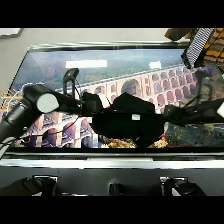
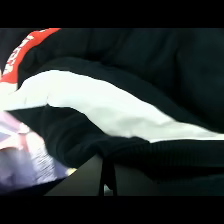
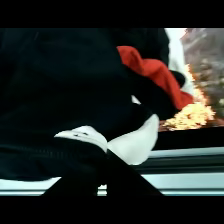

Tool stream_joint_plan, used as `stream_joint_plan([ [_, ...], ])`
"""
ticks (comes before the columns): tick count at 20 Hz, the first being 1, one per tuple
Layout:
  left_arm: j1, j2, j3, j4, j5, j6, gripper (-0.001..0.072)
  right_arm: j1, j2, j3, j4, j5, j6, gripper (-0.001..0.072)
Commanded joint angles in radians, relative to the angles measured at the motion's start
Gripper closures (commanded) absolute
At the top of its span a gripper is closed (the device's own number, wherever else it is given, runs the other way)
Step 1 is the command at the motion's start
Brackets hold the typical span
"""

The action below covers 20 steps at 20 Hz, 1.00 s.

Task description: Fold the clothes and pants, and hang the long-sleeved shirts on hangers.

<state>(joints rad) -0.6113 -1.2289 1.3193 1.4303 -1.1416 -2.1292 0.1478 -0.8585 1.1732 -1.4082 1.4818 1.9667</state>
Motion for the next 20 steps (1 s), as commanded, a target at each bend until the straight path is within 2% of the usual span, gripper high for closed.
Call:
stream_joint_plan([
  [1, -0.024, -0.011, -0.105, -0.015, 0.167, -0.075, 0.0674, 0.001, -0.047, -0.107, 0.101, -0.185, 0.041, 0.0660],
  [4, -0.024, -0.024, -0.113, -0.015, 0.220, -0.075, 0.0674, 0.009, -0.146, -0.106, 0.209, -0.293, -0.012, 0.0660],
  [6, -0.017, -0.022, -0.111, 0.002, 0.251, -0.093, 0.0674, 0.078, -0.193, -0.061, 0.135, -0.361, -0.013, 0.0660],
  [8, -0.003, -0.019, -0.107, 0.061, 0.258, -0.163, 0.0674, 0.160, -0.250, 0.049, -0.005, -0.365, 0.025, 0.0660],
  [11, 0.020, -0.015, -0.108, 0.105, 0.259, -0.195, 0.0674, 0.218, -0.315, 0.204, -0.206, -0.239, 0.089, 0.0660],
  [14, 0.011, -0.016, -0.119, 0.108, 0.189, -0.272, 0.0674, 0.225, -0.310, 0.212, -0.229, -0.037, 0.099, 0.0660],
  [16, -0.013, -0.016, -0.139, 0.110, 0.154, -0.282, 0.0674, 0.298, -0.273, 0.183, -0.349, 0.035, 0.115, 0.0660],
  [20, -0.089, -0.016, -0.174, 0.108, 0.142, -0.330, 0.0674, 0.521, -0.199, 0.050, -0.418, 0.067, 0.310, 0.0660],
])
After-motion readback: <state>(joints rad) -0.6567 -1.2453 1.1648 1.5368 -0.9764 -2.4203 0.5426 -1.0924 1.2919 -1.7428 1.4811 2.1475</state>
